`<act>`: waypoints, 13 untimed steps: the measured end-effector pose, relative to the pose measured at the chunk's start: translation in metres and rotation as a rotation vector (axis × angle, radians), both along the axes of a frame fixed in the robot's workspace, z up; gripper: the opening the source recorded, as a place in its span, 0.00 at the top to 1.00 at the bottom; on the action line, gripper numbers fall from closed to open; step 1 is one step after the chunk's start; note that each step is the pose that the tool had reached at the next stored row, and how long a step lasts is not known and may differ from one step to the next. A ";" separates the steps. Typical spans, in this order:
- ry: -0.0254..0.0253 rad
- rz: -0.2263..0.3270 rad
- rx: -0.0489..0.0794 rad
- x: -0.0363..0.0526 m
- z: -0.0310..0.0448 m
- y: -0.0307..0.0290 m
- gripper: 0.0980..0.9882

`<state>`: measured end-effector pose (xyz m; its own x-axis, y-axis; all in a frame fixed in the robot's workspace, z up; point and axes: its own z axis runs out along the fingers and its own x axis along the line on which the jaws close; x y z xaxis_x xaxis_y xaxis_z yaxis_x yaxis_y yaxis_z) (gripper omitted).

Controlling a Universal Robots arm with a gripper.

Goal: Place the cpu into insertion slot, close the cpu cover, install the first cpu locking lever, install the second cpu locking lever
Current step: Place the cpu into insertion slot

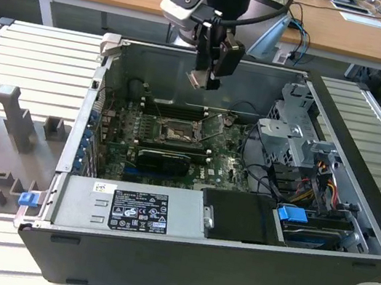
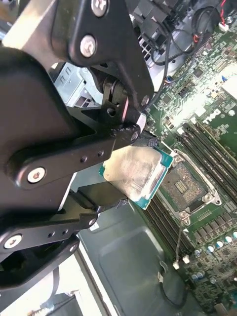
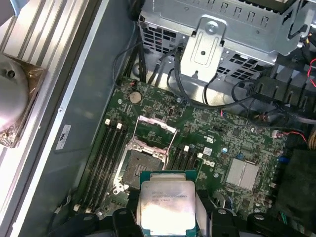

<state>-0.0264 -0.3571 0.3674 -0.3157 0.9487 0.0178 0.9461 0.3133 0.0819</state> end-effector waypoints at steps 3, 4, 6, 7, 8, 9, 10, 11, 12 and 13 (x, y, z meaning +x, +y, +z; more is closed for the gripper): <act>0.0000 -0.035 0.000 0.0000 -0.0002 0.0000 0.52; 0.0000 -0.049 0.000 0.0000 -0.0002 0.0000 0.52; 0.0001 -0.069 0.000 0.0000 -0.0003 0.0000 0.52; 0.0000 -0.078 0.000 0.0000 -0.0004 0.0000 0.52; 0.0000 -0.088 0.000 0.0000 -0.0004 0.0000 0.52; 0.0000 -0.107 0.000 0.0000 -0.0006 0.0000 0.52; 0.0000 -0.118 0.000 0.0000 -0.0006 0.0000 0.52; 0.0000 -0.132 0.000 0.0000 -0.0008 0.0000 0.52; 0.0000 -0.150 0.000 0.0000 -0.0009 0.0000 0.52; 0.0000 -0.161 0.000 0.0000 -0.0010 0.0000 0.52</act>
<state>-0.0264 -0.3571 0.3664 -0.1597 0.9870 0.0177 0.9841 0.1578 0.0819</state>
